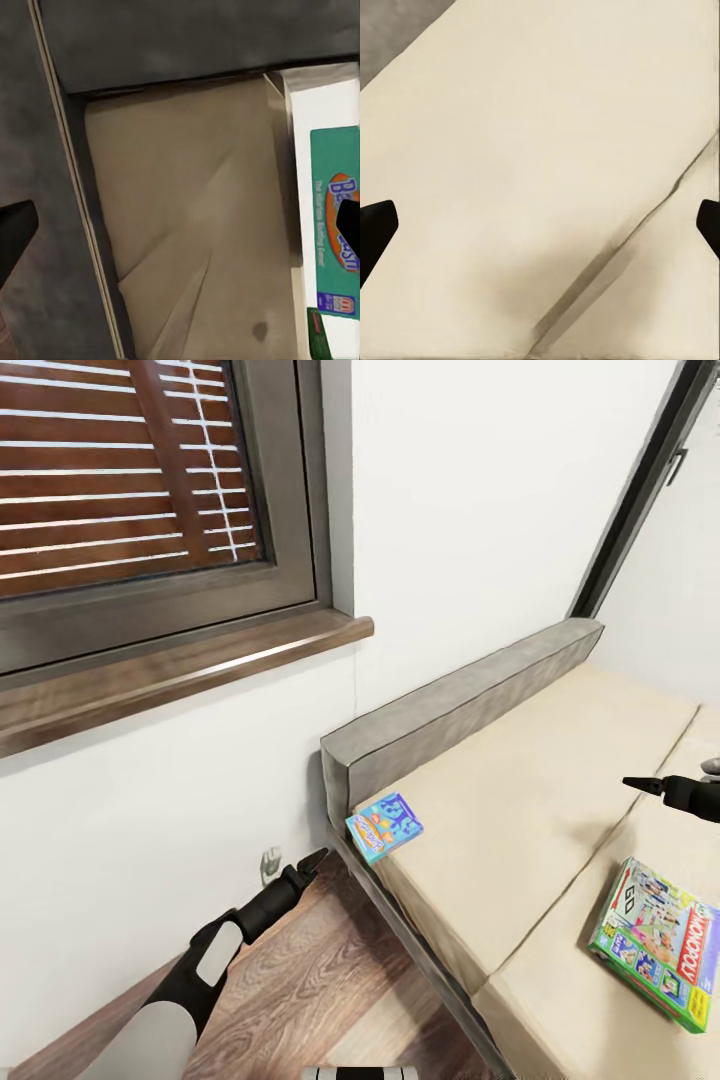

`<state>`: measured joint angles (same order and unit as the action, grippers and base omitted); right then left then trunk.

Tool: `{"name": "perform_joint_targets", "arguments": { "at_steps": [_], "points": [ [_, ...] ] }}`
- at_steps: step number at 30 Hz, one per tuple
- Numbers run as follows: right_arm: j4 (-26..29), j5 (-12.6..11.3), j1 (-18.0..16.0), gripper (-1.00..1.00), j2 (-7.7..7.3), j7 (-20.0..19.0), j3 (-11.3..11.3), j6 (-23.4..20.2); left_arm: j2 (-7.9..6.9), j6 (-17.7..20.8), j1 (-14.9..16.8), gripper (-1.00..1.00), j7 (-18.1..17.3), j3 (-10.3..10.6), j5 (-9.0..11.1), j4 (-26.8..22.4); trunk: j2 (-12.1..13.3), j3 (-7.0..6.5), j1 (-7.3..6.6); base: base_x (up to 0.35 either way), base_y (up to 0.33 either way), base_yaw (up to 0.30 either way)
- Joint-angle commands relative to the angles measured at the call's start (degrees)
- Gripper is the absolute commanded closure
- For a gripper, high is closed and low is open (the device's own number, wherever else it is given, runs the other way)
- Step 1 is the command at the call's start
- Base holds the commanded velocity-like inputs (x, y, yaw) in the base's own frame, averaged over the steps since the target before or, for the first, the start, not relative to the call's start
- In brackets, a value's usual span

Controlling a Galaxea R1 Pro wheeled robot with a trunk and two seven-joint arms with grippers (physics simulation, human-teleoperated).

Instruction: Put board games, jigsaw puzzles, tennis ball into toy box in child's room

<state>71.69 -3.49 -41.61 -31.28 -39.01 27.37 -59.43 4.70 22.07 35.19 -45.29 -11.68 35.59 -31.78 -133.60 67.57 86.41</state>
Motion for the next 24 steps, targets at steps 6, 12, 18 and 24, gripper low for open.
{"name": "perform_joint_targets", "arguments": {
  "at_steps": [6,12,18,24],
  "points": [
    [0.07,-0.30,-0.05,-1.00,0.04,0.07,0.06,-0.42,0.18,0.56,0.02,-1.00,-0.48,-0.28,0.13,0.03,-0.02,0.04,-0.01,0.000,0.000,-0.121],
    [0.10,-0.30,-0.03,-1.00,0.07,0.07,0.06,-0.42,0.38,0.70,0.03,-1.00,-1.73,-0.21,0.14,0.05,-0.02,0.04,-0.01,0.000,0.000,-0.109],
    [0.11,-0.29,-0.01,-1.00,0.07,0.07,0.06,-0.42,0.58,0.75,0.04,-1.00,-2.28,-0.20,0.11,0.03,-0.02,0.04,-0.01,0.000,0.000,-0.110],
    [0.35,-0.29,0.01,-1.00,0.08,0.07,0.06,-0.42,0.71,0.77,0.05,-1.00,-2.70,-0.18,0.10,-0.10,-0.02,0.04,-0.01,0.000,0.000,-0.101]
  ]
}}
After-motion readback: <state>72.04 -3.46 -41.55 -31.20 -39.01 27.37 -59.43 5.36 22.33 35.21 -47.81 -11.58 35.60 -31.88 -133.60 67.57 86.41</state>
